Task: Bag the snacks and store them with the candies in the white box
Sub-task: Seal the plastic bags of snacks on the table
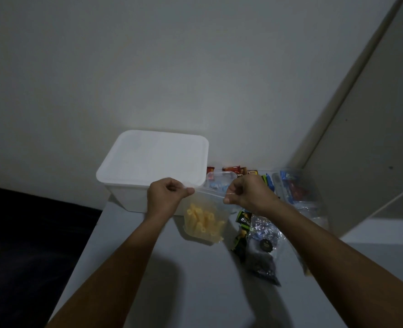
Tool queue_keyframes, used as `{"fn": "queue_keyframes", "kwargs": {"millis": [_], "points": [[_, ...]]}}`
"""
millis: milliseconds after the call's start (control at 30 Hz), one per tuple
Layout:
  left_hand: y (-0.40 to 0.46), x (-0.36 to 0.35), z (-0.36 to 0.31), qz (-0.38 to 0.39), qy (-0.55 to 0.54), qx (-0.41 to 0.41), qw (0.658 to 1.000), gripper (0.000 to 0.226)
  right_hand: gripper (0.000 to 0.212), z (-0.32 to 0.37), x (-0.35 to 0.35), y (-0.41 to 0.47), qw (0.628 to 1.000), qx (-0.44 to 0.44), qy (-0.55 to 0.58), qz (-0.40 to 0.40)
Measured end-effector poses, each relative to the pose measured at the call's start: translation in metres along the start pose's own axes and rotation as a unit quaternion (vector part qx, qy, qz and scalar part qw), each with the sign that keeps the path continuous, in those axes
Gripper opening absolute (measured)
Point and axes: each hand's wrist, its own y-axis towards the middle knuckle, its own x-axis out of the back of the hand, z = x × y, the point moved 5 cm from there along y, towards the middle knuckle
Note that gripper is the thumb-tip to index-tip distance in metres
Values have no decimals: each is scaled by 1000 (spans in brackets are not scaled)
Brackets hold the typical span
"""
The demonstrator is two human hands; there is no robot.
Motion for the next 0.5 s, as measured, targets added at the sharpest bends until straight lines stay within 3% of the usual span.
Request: {"fn": "queue_keyframes", "kwargs": {"millis": [67,100,267,400,500], "points": [[-7,5,0,-77,89,11,993,42,7,-2,-2,-2,1000,-2,9,-10],[-11,4,-1,-76,108,17,991,44,8,-4,-3,-4,1000,-1,8,-16],[-29,-30,5,101,-33,183,977,50,8,-5,-15,-10,999,6,-30,-27],[-30,-40,15,133,-130,261,947,30,5,-4,-25,-15,998,32,-46,-9],[-29,-42,19,136,-147,272,941,14,6,-7,-28,-17,999,22,-44,3]]}}
